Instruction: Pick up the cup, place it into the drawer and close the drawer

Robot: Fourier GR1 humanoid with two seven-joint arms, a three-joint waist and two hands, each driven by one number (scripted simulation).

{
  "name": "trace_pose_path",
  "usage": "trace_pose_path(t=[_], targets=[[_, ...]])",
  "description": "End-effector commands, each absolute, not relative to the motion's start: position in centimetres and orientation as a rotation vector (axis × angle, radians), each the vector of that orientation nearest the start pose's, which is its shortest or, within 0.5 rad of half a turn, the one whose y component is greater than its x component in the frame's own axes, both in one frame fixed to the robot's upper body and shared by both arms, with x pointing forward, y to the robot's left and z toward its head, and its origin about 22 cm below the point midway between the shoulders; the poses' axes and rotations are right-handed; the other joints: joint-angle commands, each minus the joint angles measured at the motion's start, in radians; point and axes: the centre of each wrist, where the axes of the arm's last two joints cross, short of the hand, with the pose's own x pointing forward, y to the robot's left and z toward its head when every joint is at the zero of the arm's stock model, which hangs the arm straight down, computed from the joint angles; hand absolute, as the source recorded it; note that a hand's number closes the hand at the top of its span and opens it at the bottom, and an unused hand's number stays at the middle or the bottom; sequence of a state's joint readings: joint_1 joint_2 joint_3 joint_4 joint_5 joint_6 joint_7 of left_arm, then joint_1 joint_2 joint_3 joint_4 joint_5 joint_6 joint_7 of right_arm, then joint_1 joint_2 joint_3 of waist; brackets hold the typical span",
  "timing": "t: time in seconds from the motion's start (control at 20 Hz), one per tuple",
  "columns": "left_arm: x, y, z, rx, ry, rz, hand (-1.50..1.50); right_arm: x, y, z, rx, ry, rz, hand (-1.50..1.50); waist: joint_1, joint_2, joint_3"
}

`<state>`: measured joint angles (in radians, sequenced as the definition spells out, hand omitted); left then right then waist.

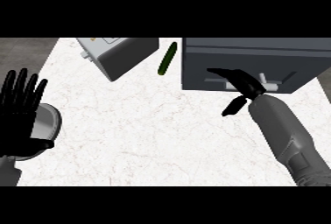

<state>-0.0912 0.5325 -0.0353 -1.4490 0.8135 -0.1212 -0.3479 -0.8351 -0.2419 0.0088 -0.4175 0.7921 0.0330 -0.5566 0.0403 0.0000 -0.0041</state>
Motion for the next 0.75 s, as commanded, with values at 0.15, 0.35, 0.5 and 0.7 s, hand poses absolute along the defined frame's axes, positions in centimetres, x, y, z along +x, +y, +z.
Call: trace_pose_path(t=[0.15,0.35,0.5,0.7], targets=[[27.1,33.1,4.9,-0.324,-1.895,0.149,-1.5,42.3,-27.6,2.1,-0.405,-1.488,1.198,-1.5,0.029,0.028,0.007],[26.7,33.7,3.1,-0.323,-1.88,0.165,-1.5,42.8,-28.8,3.6,-0.418,-1.493,1.179,-1.5,0.041,0.038,0.007],[28.0,33.4,5.2,-0.338,-1.908,0.15,-1.5,43.2,-27.2,3.6,-0.408,-1.48,1.176,-1.5,0.05,0.038,0.008],[27.8,33.1,4.3,-0.29,-1.889,0.125,-1.5,42.9,-29.4,3.9,-0.402,-1.49,1.177,-1.5,0.049,0.04,0.008]])
